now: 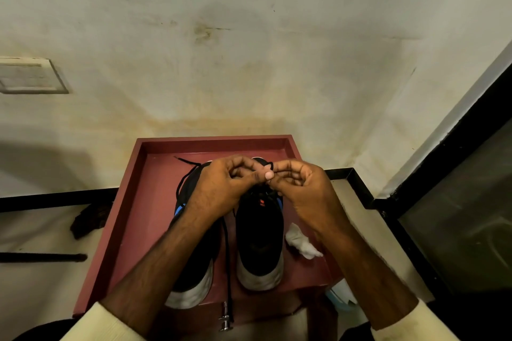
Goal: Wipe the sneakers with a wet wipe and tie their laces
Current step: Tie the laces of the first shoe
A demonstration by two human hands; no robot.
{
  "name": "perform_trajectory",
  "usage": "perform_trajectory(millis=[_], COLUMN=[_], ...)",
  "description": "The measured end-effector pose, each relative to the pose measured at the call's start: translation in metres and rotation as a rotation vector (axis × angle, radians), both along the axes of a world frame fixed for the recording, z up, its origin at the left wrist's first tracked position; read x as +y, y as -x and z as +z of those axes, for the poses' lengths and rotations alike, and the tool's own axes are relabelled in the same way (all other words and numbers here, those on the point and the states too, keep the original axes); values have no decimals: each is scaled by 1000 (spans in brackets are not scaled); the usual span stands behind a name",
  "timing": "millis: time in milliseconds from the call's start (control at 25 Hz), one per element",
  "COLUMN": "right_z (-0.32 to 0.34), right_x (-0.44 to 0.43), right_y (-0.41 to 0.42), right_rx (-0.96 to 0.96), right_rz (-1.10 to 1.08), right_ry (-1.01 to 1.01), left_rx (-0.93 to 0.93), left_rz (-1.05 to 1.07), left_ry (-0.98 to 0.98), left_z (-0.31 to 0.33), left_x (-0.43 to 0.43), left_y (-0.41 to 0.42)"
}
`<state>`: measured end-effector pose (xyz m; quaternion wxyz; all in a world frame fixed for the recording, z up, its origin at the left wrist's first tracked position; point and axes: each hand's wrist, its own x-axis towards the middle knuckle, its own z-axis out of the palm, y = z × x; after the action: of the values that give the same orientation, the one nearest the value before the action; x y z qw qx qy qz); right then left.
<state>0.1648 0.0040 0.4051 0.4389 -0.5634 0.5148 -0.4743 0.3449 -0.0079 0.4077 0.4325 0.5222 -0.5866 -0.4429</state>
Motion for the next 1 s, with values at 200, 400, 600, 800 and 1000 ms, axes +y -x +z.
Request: perform_trajectory(millis=[200,400,600,800,1000], right_z=[3,5,5,6,8], right_x=[6,2,1,3,2], right_y=[1,5,7,6,14], right_rx=[129,341,425,315,655], right_rz=[8,69,111,237,122], right_ry=[100,186,125,34,331], left_rx=[-103,-183,-245,-283,-285], left_rz=[9,-21,14,91,132], left_ry=[34,77,134,127,92], left_z=[0,6,5,2,-1], left_x=[-2,1,1,-2,-7], left_y=[-4,-5,-4,-4,-9])
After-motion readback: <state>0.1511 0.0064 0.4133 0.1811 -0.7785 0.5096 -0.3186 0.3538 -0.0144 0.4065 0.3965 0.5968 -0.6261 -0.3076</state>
